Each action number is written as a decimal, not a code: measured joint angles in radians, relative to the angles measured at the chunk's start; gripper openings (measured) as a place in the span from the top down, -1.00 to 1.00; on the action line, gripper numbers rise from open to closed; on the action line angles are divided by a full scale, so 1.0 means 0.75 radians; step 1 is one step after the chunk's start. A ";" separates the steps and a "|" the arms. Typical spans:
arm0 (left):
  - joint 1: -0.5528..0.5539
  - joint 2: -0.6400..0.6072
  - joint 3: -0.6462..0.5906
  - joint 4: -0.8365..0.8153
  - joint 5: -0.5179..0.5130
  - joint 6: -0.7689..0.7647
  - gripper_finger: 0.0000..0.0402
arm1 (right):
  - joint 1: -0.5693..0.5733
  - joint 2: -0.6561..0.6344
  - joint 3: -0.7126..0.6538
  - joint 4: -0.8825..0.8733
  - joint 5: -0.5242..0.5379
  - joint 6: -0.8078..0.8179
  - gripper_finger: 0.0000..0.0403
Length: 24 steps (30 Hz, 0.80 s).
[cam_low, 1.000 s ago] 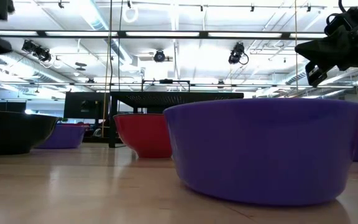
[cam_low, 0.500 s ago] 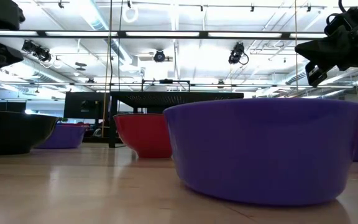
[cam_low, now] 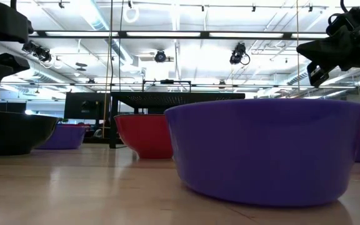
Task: Pick & Place Mini bowls
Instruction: Put the left black bowl on the shelf
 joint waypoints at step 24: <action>0.001 0.005 0.003 0.007 -0.001 -0.091 0.52 | 0.000 0.000 0.000 0.000 0.000 0.000 0.90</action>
